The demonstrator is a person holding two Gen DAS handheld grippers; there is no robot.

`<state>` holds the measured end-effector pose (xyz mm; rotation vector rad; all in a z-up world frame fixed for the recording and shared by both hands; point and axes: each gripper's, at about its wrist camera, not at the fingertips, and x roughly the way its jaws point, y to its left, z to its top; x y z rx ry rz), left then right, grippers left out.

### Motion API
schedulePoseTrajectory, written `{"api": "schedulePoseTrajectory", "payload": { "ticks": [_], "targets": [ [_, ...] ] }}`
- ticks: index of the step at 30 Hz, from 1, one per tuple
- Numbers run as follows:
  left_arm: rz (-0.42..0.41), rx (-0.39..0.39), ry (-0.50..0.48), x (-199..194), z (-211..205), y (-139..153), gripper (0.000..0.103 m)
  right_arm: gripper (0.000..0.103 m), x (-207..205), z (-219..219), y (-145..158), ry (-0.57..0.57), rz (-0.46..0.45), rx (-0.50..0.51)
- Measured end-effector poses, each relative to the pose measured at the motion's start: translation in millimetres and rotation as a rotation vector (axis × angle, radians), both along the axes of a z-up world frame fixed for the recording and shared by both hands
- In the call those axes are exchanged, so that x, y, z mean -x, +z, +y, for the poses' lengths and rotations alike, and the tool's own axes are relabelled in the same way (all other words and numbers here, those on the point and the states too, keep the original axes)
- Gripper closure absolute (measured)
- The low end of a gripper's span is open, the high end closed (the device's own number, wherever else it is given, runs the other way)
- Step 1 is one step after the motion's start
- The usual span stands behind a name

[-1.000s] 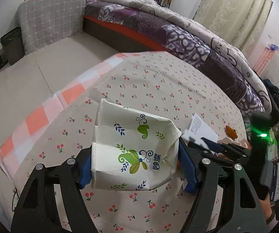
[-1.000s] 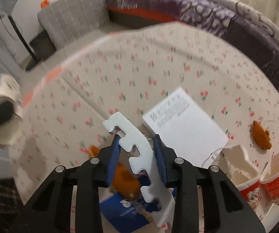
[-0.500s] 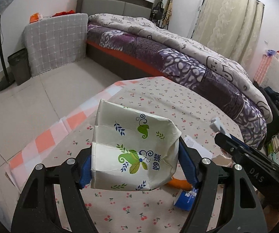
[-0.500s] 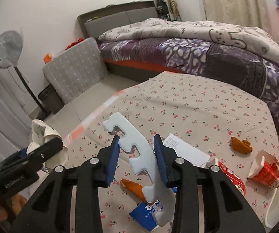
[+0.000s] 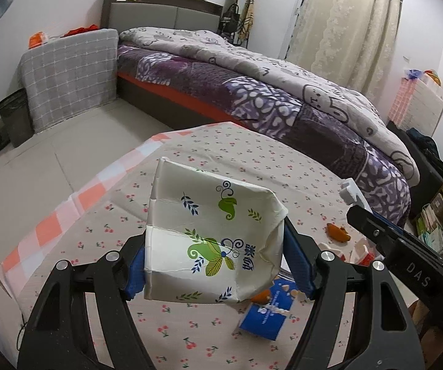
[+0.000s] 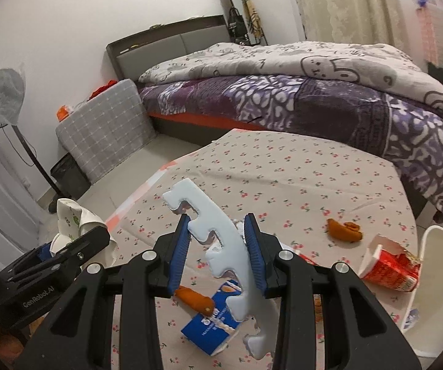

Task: Collect trash
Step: 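Lift the paper bag and foam strip and carry them toward the bin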

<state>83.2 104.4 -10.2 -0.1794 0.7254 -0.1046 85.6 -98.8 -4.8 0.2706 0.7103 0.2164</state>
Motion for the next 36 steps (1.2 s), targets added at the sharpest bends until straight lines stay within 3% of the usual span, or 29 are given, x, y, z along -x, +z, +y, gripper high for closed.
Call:
{"api": "schedulePoseTrajectory", "payload": {
  "ticks": [19,36],
  "targets": [
    [-0.002,-0.016,-0.114,2.0,-60.3,-1.2,0.032,0.067,21.8,-71.7,13.8,-0.137,-0.013,-0.043],
    [0.001,-0.041,-0.232,10.1,-120.7,-9.5,0.032,0.066,52.5,-157.9,21.1,-0.360,-0.012,-0.098]
  ]
}}
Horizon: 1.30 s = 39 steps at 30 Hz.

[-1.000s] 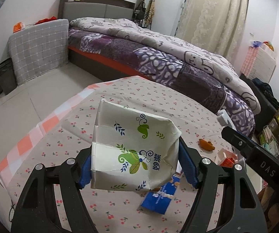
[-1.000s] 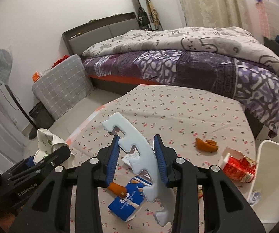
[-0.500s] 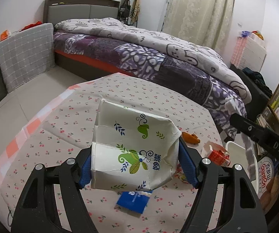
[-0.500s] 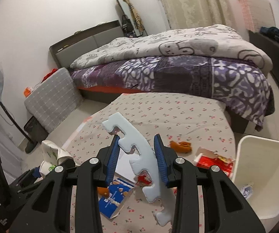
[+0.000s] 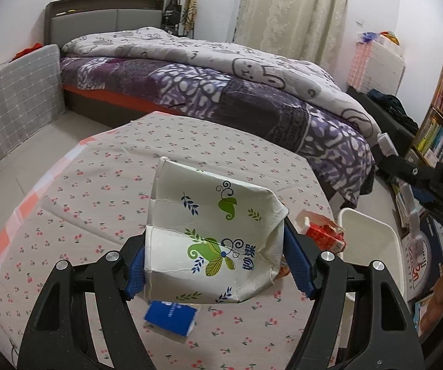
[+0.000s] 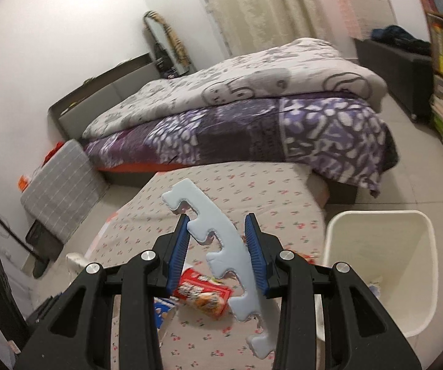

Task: Collect trash
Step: 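Lift the paper bag and foam strip and carry them toward the bin, then open the right gripper over the bin while the left releases the paper bag into it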

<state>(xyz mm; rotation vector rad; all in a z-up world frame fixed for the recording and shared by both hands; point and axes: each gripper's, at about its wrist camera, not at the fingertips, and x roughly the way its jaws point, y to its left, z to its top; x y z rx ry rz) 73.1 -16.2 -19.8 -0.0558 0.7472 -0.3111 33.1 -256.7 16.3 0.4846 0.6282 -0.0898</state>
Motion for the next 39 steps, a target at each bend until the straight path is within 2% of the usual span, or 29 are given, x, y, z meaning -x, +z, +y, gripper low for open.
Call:
{"api": "schedulePoseTrajectory", "payload": {
  "ticks": [7,14,16,18,20,28,39],
  "targets": [
    [-0.002,-0.010,-0.053,5.4,-27.6,-2.9,0.032,0.066,18.6,-51.8,-6.5,-0.134,0.031,-0.057],
    [0.010,-0.015,-0.116,12.5,-57.4,-7.6,0.032,0.061,40.9,-101.0,-13.9,-0.277,0.068,-0.098],
    [0.013,-0.016,-0.138,15.5,-67.1,-8.6,0.032,0.049,47.9,-112.4,-16.5,-0.312,0.079,-0.117],
    [0.016,-0.017,-0.165,18.5,-79.2,-9.4,0.032,0.027,57.6,-126.0,-18.5,-0.369,0.096,-0.130],
    [0.019,-0.019,-0.185,21.9,-89.2,-10.7,0.032,0.015,67.4,-136.7,-18.0,-0.424,0.097,-0.123],
    [0.021,-0.062,-0.309,44.4,-149.8,-17.3,0.032,0.007,94.1,-165.0,-11.7,-0.511,0.076,-0.153],
    [0.019,-0.075,-0.427,62.1,-222.4,-15.6,0.031,0.007,115.2,-195.9,-11.1,-0.560,0.036,-0.258]
  ]
}}
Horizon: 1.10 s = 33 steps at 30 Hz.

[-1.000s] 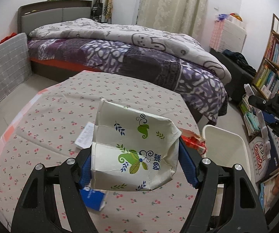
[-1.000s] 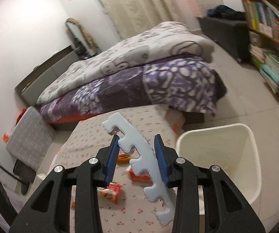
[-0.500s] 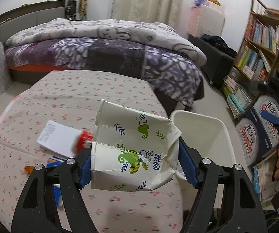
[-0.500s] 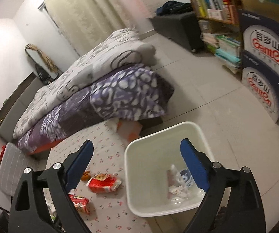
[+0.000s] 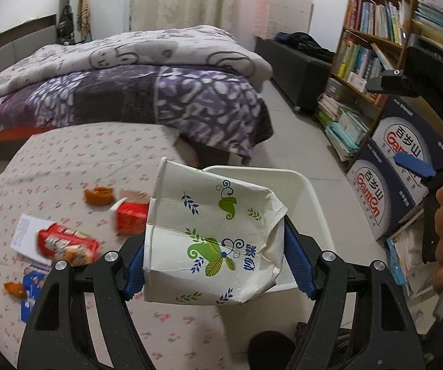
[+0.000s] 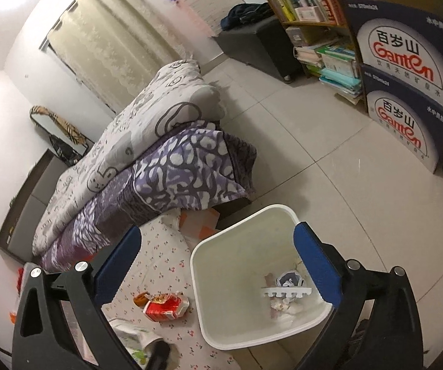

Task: Collect trash
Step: 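Open the right gripper over the bin while the left releases the paper bag into it, then move both grippers back over the table toward the remaining trash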

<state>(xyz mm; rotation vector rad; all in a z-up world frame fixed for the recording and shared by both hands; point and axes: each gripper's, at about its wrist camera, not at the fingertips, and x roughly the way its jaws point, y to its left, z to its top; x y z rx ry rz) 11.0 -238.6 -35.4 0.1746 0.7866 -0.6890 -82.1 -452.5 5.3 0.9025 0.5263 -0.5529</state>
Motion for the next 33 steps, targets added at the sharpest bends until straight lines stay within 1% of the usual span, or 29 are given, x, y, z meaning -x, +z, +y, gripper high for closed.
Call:
{"api": "schedulePoseTrajectory", "payload": {
  "ticks": [5,6,7,9,14,18,21,27,33],
  "targets": [
    [-0.014,-0.010,-0.044,7.0,-27.1,5.7,0.030,0.007,7.2,-10.3,0.5,-0.026,-0.025,-0.029],
    [-0.019,-0.011,-0.052,7.6,-33.0,6.8,0.028,0.007,8.2,-12.9,0.7,-0.031,-0.028,-0.033],
    [-0.019,-0.009,-0.061,7.5,-38.5,7.5,0.020,0.007,9.5,-14.8,0.9,-0.036,-0.030,-0.035],
    [-0.015,-0.007,-0.061,6.5,-44.4,7.9,0.013,0.007,12.4,-17.4,1.8,-0.045,-0.031,-0.034],
    [-0.002,-0.020,-0.054,4.0,-45.3,4.9,0.013,0.007,14.4,-19.0,4.4,-0.051,-0.028,-0.017],
    [-0.007,-0.060,-0.038,2.8,-33.7,-1.9,0.012,0.007,12.6,-18.1,4.8,-0.038,-0.026,-0.020],
    [-0.011,-0.081,-0.022,1.8,-18.1,-5.9,0.012,0.007,9.0,-13.3,4.7,-0.026,-0.007,-0.006],
    [-0.044,-0.112,0.000,-1.2,12.0,-4.9,0.011,0.007,-10.6,13.0,4.7,0.023,0.073,0.082],
    [-0.063,-0.114,0.033,-8.7,41.4,-2.4,0.010,0.007,-33.0,51.2,5.9,0.094,0.161,0.215]
  ]
}}
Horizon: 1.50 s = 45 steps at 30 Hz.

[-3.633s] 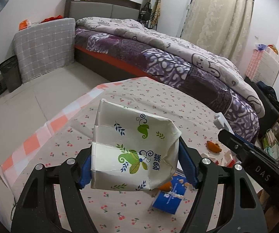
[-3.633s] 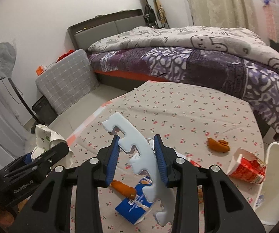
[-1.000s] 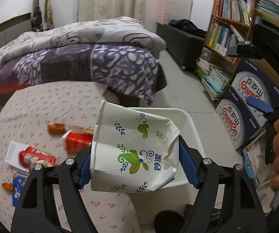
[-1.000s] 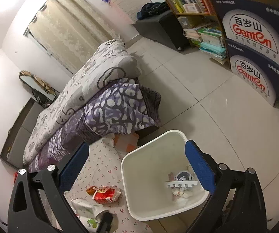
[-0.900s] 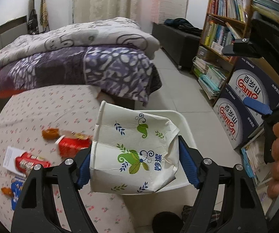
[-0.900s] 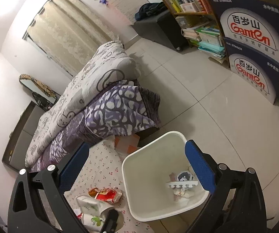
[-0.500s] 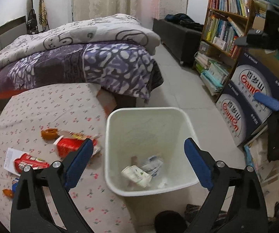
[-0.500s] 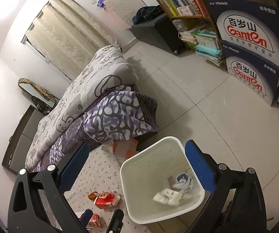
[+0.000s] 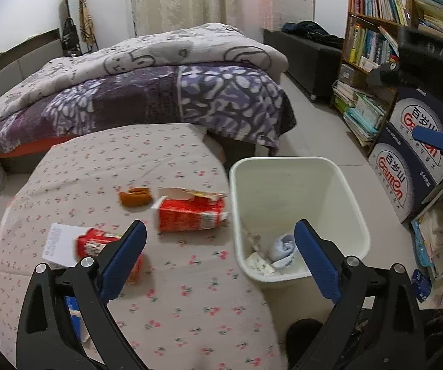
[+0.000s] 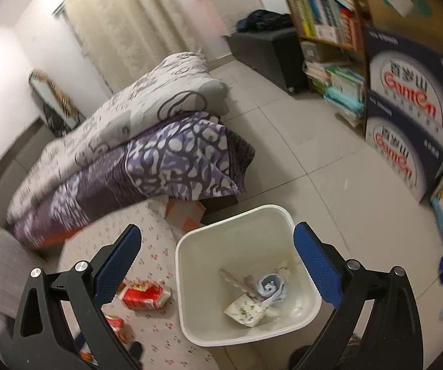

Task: Collect trash
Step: 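Move both grippers back over the table toward the remaining trash, then grasp the orange peel piece with the left gripper while the right grasps the red snack bag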

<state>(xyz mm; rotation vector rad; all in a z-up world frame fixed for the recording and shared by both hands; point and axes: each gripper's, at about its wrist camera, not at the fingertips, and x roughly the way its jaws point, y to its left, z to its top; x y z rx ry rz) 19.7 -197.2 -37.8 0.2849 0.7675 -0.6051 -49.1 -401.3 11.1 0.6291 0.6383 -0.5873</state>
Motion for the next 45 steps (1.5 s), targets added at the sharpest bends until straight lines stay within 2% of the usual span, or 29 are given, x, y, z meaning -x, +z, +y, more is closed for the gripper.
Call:
{"api": "schedulePoseTrajectory", "payload": {
  "ticks": [4,8,20,22,26,29,34,39,41,45],
  "targets": [
    [-0.005,-0.011,0.032,-5.7,24.1,-5.9,0.009,0.007,-19.1,32.3,0.6,0.064,0.072,0.126],
    [0.034,-0.017,0.087,-16.5,50.5,-18.2,0.009,0.007,-34.7,58.1,-1.4,0.126,0.108,0.189],
    [0.107,-0.093,0.190,-42.7,116.9,-33.2,0.009,0.007,-70.8,115.4,-13.7,0.250,0.160,0.237],
    [0.155,-0.095,0.209,-50.3,134.2,-37.9,0.009,0.007,-75.7,124.1,-15.6,0.272,0.167,0.239],
    [0.273,-0.011,0.314,-66.5,179.9,-44.9,0.009,0.007,-84.9,140.3,-17.7,0.310,0.169,0.238],
    [0.366,0.073,0.454,-82.7,222.3,-50.9,0.009,0.007,-89.9,151.3,-19.9,0.332,0.166,0.231],
    [0.587,0.267,0.701,-103.6,283.5,-74.9,0.022,0.007,-104.0,176.5,-25.6,0.445,0.163,0.221],
    [0.716,0.410,0.847,-110.6,298.6,-94.7,0.033,0.007,-114.7,206.0,-32.7,0.563,0.196,0.272],
    [0.735,0.430,0.884,-112.1,295.6,-98.9,0.036,0.007,-117.9,215.3,-37.4,0.605,0.218,0.295],
    [0.774,0.433,0.889,-117.4,285.5,-108.0,0.042,0.007,-119.5,228.5,-46.6,0.687,0.252,0.331]
  ]
}}
